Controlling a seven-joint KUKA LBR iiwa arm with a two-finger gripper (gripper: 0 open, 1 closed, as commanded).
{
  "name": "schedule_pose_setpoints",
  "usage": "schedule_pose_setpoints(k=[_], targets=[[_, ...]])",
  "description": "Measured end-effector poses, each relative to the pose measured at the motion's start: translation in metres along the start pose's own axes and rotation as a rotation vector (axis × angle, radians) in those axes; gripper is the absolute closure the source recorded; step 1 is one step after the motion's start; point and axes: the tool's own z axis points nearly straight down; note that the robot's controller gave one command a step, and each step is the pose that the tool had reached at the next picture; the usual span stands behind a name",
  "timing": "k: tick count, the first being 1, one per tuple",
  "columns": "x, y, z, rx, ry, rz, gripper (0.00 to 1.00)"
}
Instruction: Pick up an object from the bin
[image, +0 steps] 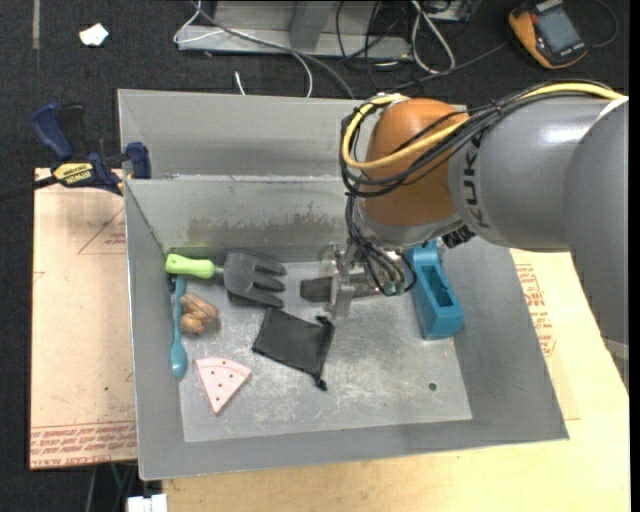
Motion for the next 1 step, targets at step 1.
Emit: schedule_pose_setpoints(k=[1], targets=[[0.0019,0.0002,-0.0264,0.000,0.009,0.001,1.00]])
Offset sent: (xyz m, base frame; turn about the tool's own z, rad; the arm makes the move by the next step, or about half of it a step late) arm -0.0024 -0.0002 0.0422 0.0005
